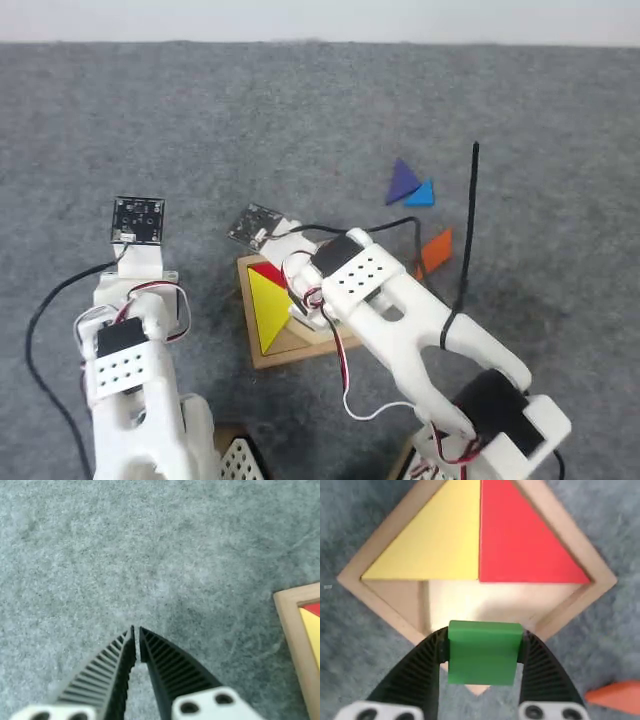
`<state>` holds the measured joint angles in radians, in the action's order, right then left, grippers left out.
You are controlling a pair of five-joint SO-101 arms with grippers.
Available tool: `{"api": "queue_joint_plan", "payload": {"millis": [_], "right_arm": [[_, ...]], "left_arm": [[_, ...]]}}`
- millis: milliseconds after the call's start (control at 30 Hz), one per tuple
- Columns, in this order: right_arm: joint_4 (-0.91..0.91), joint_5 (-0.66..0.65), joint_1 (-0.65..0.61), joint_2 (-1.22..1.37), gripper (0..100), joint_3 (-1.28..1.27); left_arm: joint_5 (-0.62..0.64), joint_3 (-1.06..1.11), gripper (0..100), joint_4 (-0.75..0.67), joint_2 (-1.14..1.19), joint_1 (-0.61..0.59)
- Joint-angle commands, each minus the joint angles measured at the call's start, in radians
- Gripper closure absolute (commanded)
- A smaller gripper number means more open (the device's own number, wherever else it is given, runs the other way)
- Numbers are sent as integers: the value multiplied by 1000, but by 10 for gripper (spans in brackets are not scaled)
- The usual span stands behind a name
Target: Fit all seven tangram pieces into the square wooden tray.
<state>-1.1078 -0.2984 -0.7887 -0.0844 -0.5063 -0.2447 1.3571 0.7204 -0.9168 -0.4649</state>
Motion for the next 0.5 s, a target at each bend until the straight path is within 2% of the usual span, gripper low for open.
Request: {"api": "queue_joint_plan", "payload": {"millis": [0,200,467], "right_arm": [[35,5,-25,50,914,51],[-1,137,-56,214,913,173],[-31,135,-58,300,913,247]], "left_arm": [[2,-10,987,-17,-25,-5],[2,-10,987,-17,-25,-5],[2,-10,987,-17,-25,-5]]}}
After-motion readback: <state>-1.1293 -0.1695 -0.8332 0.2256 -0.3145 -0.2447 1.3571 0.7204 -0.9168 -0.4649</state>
